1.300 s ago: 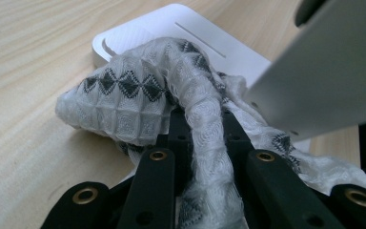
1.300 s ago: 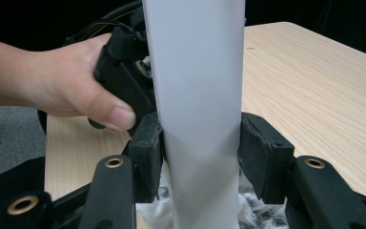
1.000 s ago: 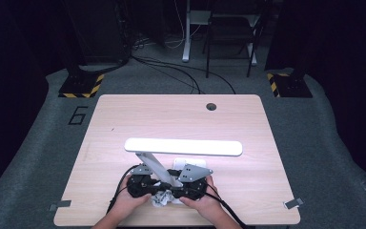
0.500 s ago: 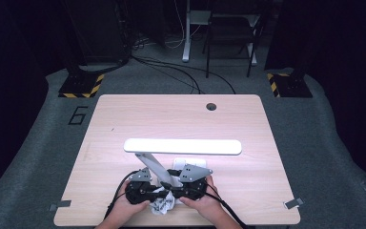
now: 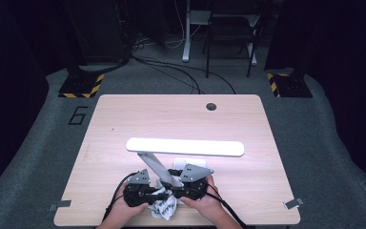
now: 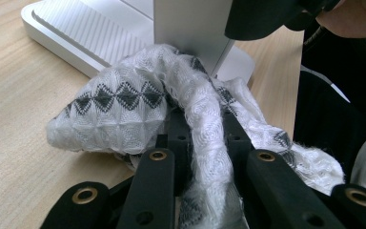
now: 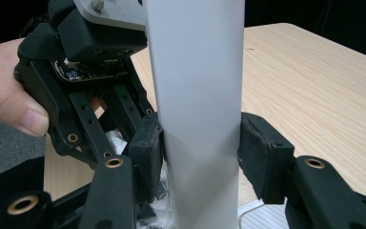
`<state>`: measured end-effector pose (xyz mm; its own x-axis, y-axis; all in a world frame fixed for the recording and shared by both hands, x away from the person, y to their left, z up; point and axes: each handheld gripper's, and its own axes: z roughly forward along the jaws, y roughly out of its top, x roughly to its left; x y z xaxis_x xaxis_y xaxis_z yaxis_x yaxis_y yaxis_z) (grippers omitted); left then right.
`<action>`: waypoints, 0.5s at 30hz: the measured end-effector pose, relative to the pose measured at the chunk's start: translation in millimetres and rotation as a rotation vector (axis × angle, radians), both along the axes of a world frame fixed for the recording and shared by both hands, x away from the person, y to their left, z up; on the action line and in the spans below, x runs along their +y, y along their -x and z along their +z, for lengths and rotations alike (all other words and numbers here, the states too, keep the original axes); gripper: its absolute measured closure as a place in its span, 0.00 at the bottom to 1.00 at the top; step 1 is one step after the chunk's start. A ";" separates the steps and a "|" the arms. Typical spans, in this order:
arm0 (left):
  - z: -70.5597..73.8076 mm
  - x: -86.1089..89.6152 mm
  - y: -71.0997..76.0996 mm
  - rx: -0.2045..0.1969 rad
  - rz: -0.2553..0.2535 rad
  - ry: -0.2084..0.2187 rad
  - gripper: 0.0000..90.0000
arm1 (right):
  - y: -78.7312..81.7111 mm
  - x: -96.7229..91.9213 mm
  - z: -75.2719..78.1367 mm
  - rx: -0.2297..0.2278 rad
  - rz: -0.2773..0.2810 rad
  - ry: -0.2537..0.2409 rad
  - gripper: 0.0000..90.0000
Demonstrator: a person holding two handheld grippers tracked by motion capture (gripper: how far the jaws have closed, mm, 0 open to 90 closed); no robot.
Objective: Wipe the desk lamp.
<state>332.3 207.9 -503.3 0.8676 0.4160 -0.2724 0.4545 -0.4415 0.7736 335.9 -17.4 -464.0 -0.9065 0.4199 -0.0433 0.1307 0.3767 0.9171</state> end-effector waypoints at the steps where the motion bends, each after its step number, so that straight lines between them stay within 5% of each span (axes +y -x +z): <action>1: 0.3 0.3 0.0 -0.001 0.003 0.000 0.88 | 0.2 -0.2 -0.1 0.006 -0.002 -0.004 0.58; 15: 10.7 12.4 -1.8 -0.026 0.038 0.045 0.88 | 0.1 -0.3 0.0 0.010 -0.002 -0.007 0.57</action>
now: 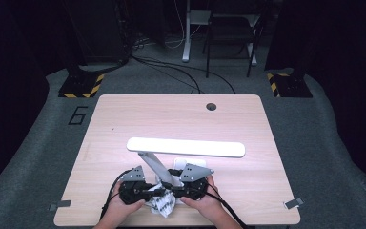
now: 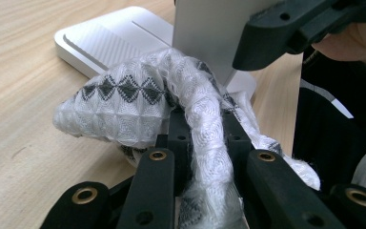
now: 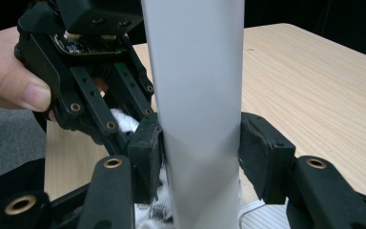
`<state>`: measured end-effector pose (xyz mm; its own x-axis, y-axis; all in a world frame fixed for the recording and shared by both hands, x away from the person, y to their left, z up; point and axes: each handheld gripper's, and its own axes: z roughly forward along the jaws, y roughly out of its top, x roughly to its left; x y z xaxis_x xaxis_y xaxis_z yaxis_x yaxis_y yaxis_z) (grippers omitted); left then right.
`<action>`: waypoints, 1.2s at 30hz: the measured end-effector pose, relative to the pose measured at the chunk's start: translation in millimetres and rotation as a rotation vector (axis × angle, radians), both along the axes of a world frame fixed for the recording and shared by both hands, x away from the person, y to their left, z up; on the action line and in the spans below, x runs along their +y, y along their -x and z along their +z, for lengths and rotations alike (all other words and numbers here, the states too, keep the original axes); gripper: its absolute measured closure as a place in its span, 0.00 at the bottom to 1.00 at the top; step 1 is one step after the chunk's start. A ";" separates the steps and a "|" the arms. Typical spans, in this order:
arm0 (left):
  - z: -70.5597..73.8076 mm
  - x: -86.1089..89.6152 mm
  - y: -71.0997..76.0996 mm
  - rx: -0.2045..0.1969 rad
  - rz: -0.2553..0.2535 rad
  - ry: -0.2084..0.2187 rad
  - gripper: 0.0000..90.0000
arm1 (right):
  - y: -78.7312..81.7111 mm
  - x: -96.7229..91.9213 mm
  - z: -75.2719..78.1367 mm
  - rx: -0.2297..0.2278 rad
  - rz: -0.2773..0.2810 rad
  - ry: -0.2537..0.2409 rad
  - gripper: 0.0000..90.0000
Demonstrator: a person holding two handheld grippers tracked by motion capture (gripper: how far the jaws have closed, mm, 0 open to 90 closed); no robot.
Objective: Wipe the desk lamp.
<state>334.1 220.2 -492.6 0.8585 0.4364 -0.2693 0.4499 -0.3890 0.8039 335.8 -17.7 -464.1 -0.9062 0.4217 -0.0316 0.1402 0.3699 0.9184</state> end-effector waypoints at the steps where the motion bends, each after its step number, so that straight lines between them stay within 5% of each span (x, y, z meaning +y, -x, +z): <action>1: 0.9 1.3 -0.2 -0.001 0.000 0.002 0.88 | 0.1 -0.2 0.3 0.004 -0.002 0.000 0.57; 14: 15.0 20.6 -5.3 -0.030 0.086 0.070 0.87 | 4.1 -6.6 3.2 -0.021 -0.040 -0.010 0.45; 22: 19.3 36.1 -9.5 -0.056 0.140 0.058 0.87 | 7.0 -15.0 4.0 -0.014 -0.055 -0.028 0.42; 29: 27.4 60.1 -14.3 -0.073 0.236 0.121 0.87 | 6.3 -24.4 8.4 -0.007 -0.082 -0.037 0.37; 36: 27.6 77.1 -17.9 -0.088 0.328 0.101 0.87 | 9.8 -27.8 8.1 -0.012 -0.075 -0.035 0.37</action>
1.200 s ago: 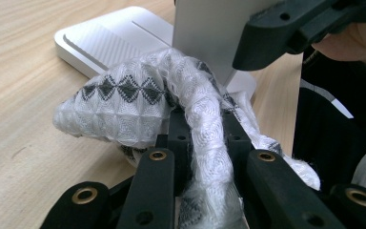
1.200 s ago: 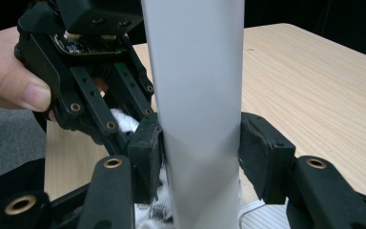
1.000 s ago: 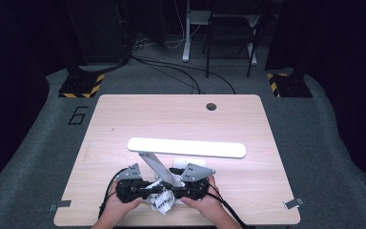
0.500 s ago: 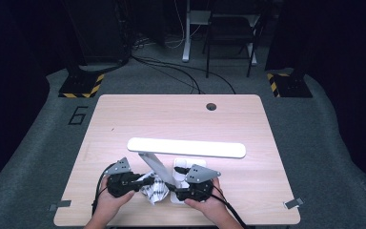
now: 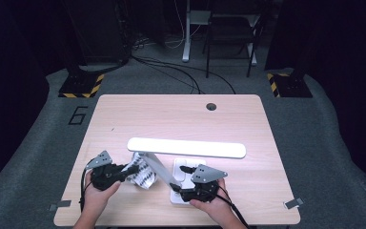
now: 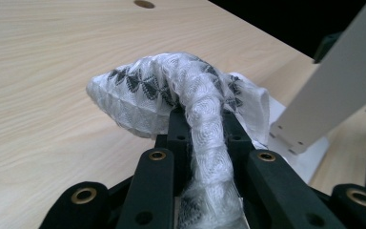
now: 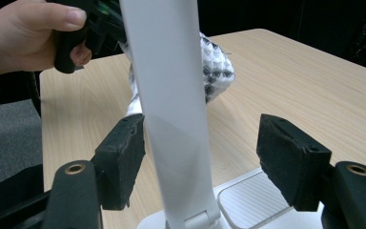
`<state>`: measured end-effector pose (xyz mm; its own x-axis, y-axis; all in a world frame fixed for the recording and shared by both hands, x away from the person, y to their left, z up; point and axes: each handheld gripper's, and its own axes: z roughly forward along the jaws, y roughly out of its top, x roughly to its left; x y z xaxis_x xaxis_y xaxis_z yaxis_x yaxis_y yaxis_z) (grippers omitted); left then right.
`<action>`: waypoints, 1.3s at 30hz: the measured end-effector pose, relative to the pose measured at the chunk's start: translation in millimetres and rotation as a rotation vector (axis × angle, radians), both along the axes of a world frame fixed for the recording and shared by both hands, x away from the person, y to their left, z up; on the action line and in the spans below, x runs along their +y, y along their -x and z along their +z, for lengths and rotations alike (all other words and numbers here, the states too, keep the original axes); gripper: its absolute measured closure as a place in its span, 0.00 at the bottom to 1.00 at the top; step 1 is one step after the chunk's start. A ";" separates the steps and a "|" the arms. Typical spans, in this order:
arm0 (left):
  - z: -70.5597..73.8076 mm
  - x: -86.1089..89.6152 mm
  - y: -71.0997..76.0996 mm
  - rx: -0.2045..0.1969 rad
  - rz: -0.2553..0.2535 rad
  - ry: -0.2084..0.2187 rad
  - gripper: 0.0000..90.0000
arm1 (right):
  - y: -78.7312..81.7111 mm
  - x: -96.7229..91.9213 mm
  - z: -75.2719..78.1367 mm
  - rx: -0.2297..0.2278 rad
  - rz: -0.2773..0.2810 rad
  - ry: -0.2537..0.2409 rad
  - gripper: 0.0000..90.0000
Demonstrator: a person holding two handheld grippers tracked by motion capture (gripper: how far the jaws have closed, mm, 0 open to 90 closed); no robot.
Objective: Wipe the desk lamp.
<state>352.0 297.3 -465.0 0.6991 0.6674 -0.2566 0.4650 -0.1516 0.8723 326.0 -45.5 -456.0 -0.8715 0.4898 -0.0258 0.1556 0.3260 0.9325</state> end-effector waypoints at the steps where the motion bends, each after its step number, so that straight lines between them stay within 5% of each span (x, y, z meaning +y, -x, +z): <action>1: -0.3 2.1 -0.7 -0.003 0.010 -0.004 0.87 | 0.9 -0.2 0.3 -0.001 0.000 0.002 0.37; 19: -11.1 27.7 -9.3 0.022 0.183 -0.052 0.86 | 20.6 -27.3 0.6 -0.011 -0.026 0.014 0.37; 25: -17.3 32.8 -11.7 0.039 0.214 -0.096 0.86 | 22.3 -36.1 0.4 -0.015 -0.045 0.004 0.37; 35: -20.0 37.8 -18.8 0.043 0.249 -0.086 0.85 | 28.4 -46.4 3.6 -0.026 -0.059 0.012 0.38; 39: -23.2 36.2 -19.8 0.055 0.248 -0.139 0.85 | 31.4 -52.4 4.7 -0.027 -0.069 0.006 0.38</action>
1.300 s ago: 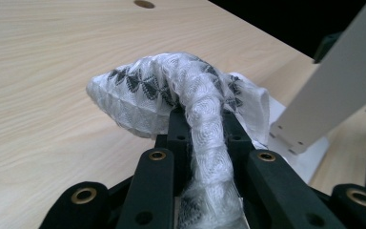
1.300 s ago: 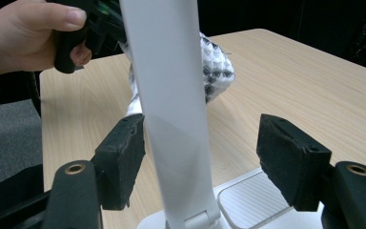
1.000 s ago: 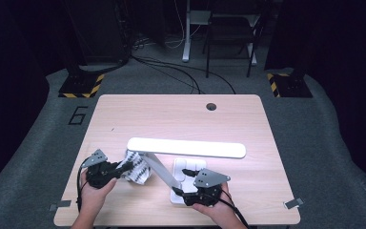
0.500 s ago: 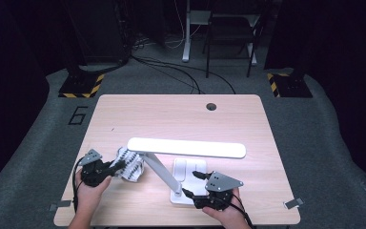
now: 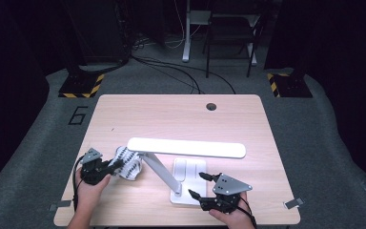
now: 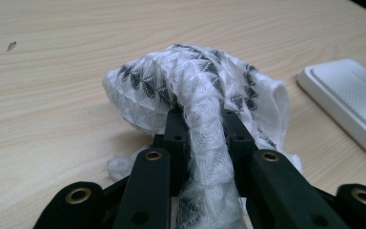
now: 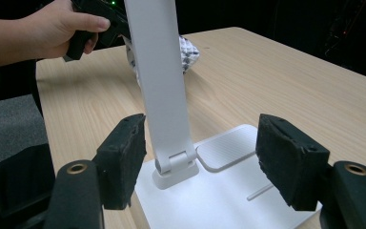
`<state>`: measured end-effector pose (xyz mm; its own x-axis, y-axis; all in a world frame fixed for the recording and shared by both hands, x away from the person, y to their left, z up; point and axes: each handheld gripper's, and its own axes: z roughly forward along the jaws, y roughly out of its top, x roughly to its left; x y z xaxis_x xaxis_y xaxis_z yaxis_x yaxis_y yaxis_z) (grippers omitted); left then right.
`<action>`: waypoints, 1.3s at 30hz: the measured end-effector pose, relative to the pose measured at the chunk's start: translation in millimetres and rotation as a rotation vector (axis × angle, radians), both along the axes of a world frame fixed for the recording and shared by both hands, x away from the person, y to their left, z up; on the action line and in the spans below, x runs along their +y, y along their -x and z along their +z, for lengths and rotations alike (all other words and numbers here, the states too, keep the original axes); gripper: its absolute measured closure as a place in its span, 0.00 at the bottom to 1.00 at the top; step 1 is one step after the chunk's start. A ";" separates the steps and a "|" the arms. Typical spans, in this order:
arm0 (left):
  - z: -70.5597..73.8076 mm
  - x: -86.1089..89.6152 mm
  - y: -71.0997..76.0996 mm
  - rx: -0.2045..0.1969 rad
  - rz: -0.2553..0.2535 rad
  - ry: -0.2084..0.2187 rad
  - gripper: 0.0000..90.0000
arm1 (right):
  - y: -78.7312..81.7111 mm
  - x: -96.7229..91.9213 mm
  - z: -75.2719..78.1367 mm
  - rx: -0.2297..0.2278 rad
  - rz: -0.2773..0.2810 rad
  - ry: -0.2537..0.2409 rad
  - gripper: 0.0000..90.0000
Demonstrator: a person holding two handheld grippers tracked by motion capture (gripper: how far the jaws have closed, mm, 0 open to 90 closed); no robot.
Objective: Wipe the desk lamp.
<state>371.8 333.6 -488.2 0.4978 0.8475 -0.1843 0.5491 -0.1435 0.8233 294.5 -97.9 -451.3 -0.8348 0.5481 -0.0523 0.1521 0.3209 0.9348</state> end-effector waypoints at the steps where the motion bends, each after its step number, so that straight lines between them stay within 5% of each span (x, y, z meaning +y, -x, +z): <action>1: -1.5 -0.6 -0.6 -0.002 0.007 -0.002 0.84 | 0.8 -1.3 0.0 0.000 -0.003 0.001 0.38; 9: -8.1 -2.4 -0.6 0.032 -0.004 -0.016 0.65 | 3.8 -15.1 -1.4 0.003 -0.038 -0.001 0.38; 17: 0.8 -12.3 6.6 -0.013 -0.008 -0.106 0.39 | 1.9 -25.8 -2.7 0.005 -0.070 -0.016 0.38; 25: 15.9 -12.0 16.8 -0.077 -0.004 -0.061 0.38 | -1.4 -37.6 -3.2 0.013 -0.105 -0.003 0.38; 39: 24.1 -10.7 32.4 -0.123 -0.023 -0.006 0.38 | -5.9 -66.6 -11.4 0.036 -0.213 0.008 0.38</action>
<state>339.5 322.8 -464.1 0.5355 0.8366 -0.1155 0.4405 -0.1600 0.8834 300.5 -164.6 -462.6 -0.7014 0.7122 -0.0299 0.2502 0.2852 0.9253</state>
